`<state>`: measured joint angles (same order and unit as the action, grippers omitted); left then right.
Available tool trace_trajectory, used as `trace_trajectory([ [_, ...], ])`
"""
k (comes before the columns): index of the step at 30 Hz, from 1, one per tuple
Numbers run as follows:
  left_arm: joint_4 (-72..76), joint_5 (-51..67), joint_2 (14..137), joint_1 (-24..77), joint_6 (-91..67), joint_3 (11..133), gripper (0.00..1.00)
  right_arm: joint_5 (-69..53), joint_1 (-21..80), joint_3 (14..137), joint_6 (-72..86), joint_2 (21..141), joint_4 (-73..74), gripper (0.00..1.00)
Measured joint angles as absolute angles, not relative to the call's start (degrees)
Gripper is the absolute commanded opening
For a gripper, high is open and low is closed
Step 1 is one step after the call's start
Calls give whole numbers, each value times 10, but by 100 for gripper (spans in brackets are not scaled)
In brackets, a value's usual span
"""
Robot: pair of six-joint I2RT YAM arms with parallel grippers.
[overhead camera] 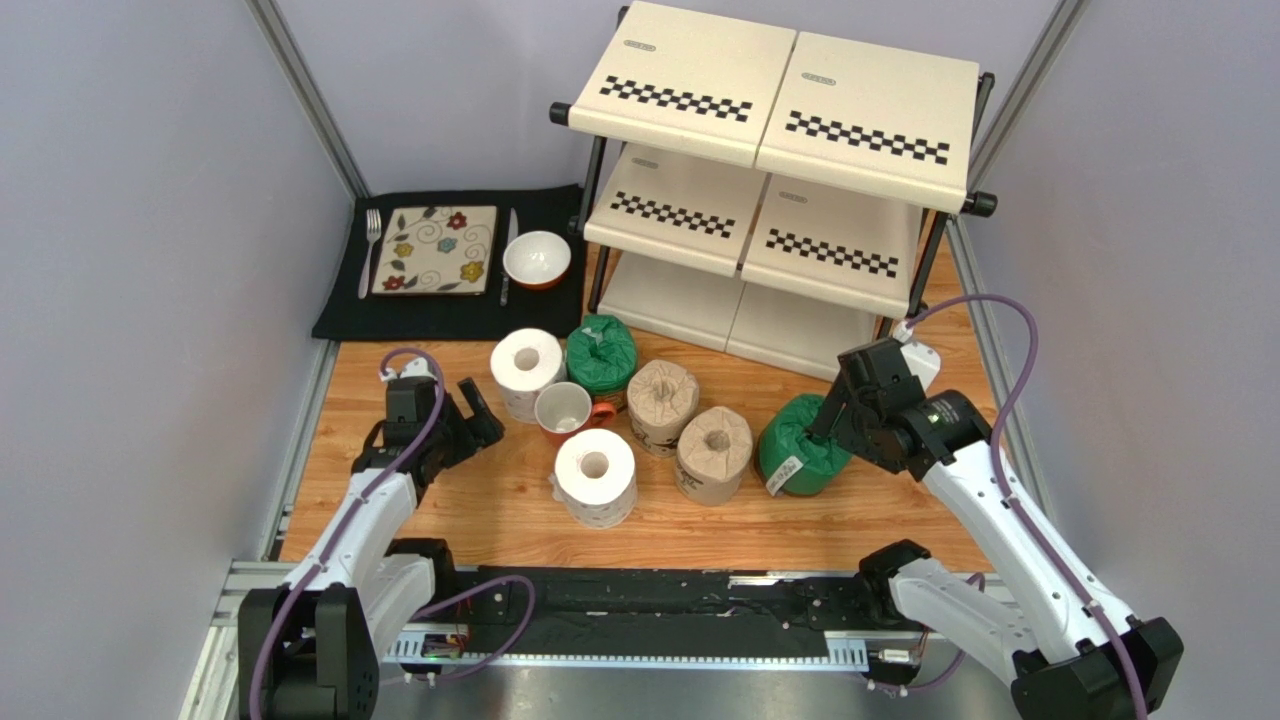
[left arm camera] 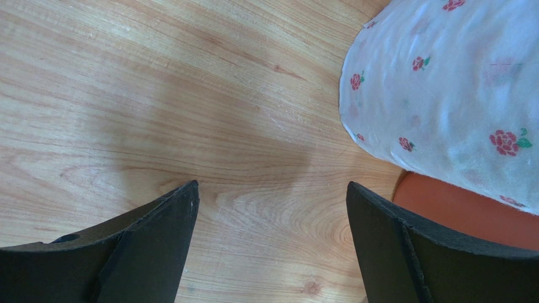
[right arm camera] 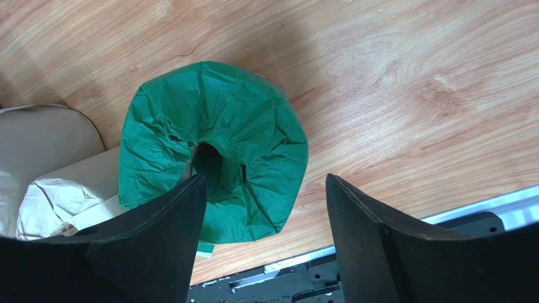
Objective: Place and organize the paper towels onto the shelf
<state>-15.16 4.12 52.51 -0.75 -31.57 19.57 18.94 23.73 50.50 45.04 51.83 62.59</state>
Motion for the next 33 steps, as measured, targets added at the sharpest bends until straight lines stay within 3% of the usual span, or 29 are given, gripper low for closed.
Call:
trace_trajectory([
  [7, -152, 42, 525, -8, -316, 196, 95, 159, 213, 459, 465, 515, 597, 70],
  [19, -152, 42, 525, -8, -316, 196, 95, 112, 168, 390, 480, 498, 526, 56],
  [22, -152, 43, 526, -8, -316, 197, 95, 102, 168, 382, 481, 498, 509, 48],
  [26, -153, 43, 526, -8, -316, 197, 95, 95, 168, 379, 481, 502, 498, 22],
  [28, -153, 43, 526, -8, -316, 197, 95, 93, 168, 379, 478, 500, 499, 17],
  [33, -153, 43, 526, -8, -316, 197, 95, 101, 167, 398, 462, 463, 535, 17],
])
